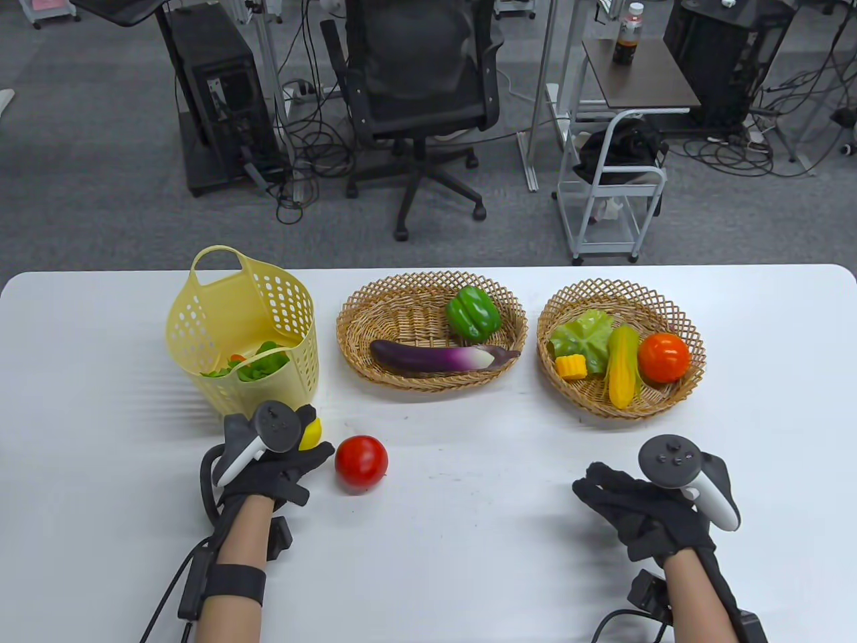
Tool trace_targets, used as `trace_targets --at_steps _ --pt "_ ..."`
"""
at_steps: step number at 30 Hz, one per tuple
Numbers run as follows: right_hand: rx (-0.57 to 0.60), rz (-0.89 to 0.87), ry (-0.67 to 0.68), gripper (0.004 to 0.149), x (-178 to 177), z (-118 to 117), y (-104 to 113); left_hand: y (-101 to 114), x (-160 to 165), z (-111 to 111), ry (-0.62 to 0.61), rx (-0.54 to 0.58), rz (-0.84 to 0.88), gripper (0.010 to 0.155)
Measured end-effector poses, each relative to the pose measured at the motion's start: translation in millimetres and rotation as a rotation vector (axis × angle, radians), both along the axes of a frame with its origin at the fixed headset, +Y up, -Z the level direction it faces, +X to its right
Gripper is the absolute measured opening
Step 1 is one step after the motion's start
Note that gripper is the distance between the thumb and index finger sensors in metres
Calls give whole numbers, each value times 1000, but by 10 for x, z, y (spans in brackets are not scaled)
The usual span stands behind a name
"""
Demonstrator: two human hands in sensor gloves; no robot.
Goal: Place 10 objects into 3 containers
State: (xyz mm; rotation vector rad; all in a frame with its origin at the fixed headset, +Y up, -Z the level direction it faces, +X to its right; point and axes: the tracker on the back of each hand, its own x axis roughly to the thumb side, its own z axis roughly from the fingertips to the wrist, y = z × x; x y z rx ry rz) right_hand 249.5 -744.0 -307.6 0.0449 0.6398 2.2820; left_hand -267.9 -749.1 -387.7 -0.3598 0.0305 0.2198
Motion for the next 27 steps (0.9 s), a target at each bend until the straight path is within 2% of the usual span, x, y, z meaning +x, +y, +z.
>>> trace_targets --at_steps 6,11,15,19,25,27 --pt "1 -2 2 80 -5 -4 1 -47 9 43 -38 20 -140 72" --pt "-1 -3 6 81 -12 -6 2 -44 -13 109 -64 54 -147 72" --pt "-3 -8 8 81 -16 -10 1 63 -90 214 -70 97 -92 76" --pt "-10 -8 9 80 -20 -9 -2 279 -179 368 -87 193 -43 78" --pt "-24 -7 16 80 -42 -6 -17 803 -329 690 -134 492 191 76" --pt "-28 -8 13 80 -51 -4 -19 1002 -342 793 -128 603 154 76"
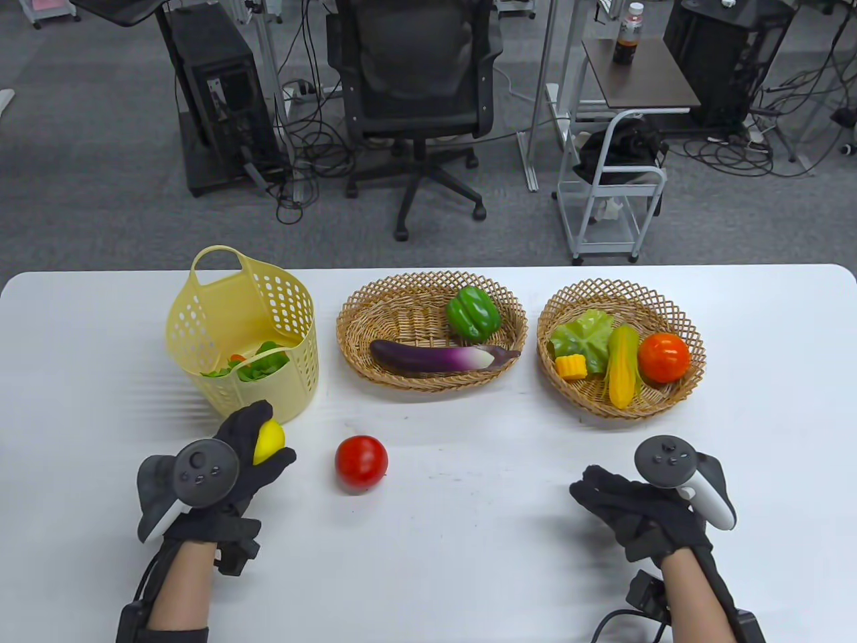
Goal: Place 10 objects into 3 containers
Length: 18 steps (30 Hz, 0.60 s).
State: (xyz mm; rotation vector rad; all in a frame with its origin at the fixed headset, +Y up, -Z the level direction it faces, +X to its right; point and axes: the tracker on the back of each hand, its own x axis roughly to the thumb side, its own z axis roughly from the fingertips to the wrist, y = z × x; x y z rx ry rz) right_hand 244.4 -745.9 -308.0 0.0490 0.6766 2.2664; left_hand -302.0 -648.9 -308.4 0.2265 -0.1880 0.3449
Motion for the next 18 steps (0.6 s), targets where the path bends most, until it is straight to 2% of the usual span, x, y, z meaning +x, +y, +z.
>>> trace_targets --at_steps 4,8,12,18 --pt "5 2 15 80 -51 6 13 277 -93 3 66 110 31 75" --pt "8 4 18 80 -56 8 18 441 -242 -168 253 199 180 75" --pt "-2 6 13 80 -47 8 8 384 -403 -393 418 177 248 76" --pt "-8 -5 14 80 -39 9 4 286 -520 -614 427 41 381 78"
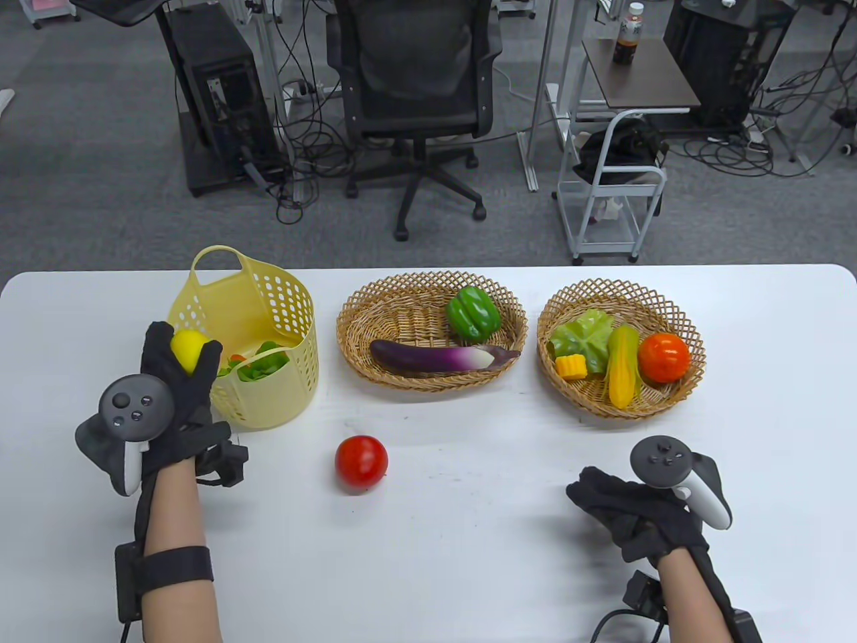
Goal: Place 10 objects into 3 containers
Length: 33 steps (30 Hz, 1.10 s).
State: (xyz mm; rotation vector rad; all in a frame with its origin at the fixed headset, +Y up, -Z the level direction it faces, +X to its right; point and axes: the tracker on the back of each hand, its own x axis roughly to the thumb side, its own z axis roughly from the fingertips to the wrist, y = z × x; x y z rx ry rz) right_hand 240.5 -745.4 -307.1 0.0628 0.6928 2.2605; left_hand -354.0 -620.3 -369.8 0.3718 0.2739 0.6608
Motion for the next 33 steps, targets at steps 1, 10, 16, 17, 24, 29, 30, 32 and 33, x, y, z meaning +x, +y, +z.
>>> trace_targets --at_steps 1,10,16,17,24,29,30,32,33 --pt "-3 -5 1 80 0 0 -2 -6 -5 -19 4 -15 10 79" --pt "-11 -48 12 79 3 1 -3 -117 8 -181 8 -85 -71 78" --pt "-15 -48 14 79 7 1 -4 -164 50 -188 -5 -91 -124 80" --pt "-15 -48 16 79 5 1 -3 -167 54 -182 -10 -87 -127 80" --pt "-7 -51 23 79 0 0 5 -124 83 -84 -36 -38 -134 78" --pt "0 -54 28 79 -7 0 10 -15 246 84 -112 38 -200 82" --pt "2 -55 30 79 -10 0 10 -4 285 117 -134 47 -206 86" --pt "5 -56 34 79 -14 0 11 21 428 218 -204 80 -207 87" --pt "7 -58 36 79 -15 1 13 26 485 258 -226 95 -218 86"
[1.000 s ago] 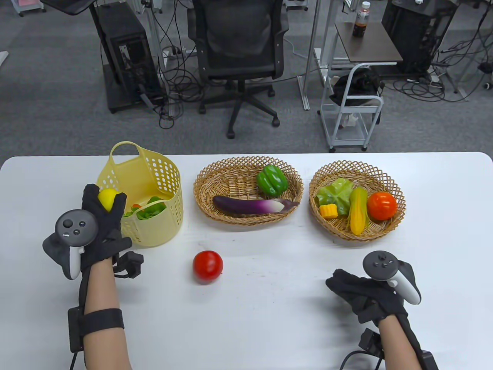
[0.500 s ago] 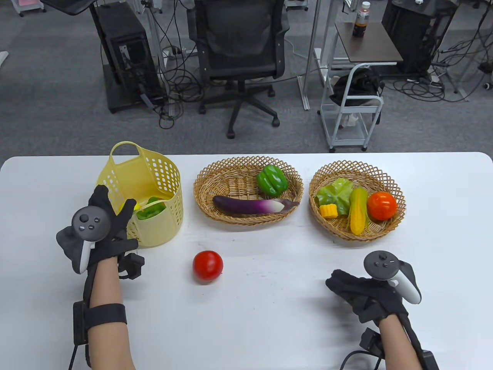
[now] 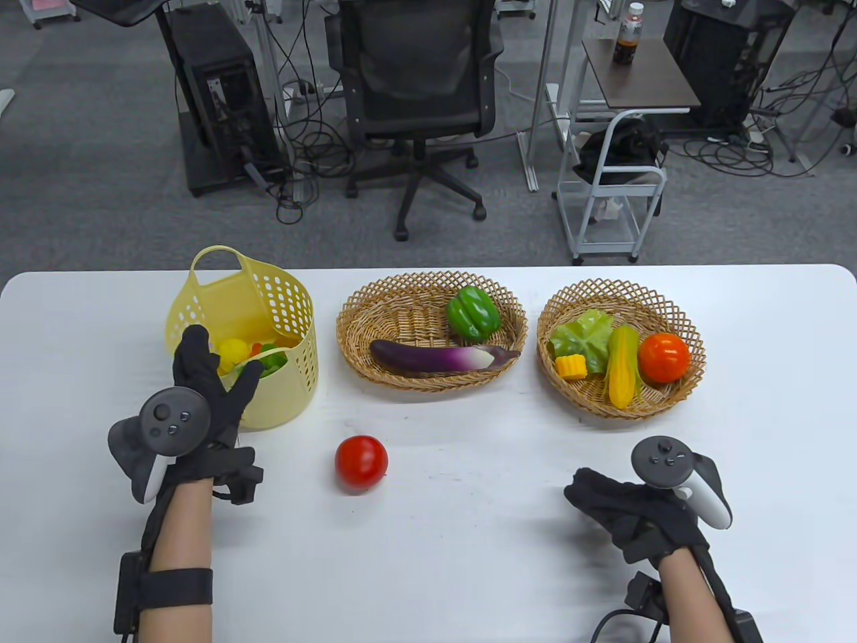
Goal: Place 10 objects into 3 containers
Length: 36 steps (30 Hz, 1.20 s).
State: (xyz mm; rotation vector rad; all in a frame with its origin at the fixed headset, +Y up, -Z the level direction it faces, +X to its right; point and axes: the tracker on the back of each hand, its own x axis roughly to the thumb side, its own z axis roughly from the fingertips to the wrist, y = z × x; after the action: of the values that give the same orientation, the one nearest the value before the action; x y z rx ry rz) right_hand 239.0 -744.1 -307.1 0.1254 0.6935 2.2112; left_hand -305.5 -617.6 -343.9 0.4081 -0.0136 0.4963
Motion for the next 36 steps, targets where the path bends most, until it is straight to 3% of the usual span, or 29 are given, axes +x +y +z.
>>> trace_targets --at_steps 3,5,7,12,25,30,35,36 --pt "1 -21 17 80 -6 -6 -6 -6 236 150 -77 73 -112 83" --pt "1 -22 17 80 -7 -4 -7 -34 364 204 -125 52 -145 83" --pt "1 -22 15 80 -6 -3 -6 -90 510 218 -188 3 -134 82" --pt "7 -30 20 80 -8 -1 3 -329 780 87 -320 -278 -136 84" --pt "40 -58 18 80 27 12 64 -980 985 -364 -277 -763 -114 95" --pt "45 -60 18 80 35 9 67 -1127 1048 -434 -270 -863 -151 96" --pt "45 -60 20 81 38 8 67 -1275 1116 -460 -256 -910 -195 98" --pt "45 -58 20 81 39 9 65 -1291 1130 -459 -236 -878 -236 97"
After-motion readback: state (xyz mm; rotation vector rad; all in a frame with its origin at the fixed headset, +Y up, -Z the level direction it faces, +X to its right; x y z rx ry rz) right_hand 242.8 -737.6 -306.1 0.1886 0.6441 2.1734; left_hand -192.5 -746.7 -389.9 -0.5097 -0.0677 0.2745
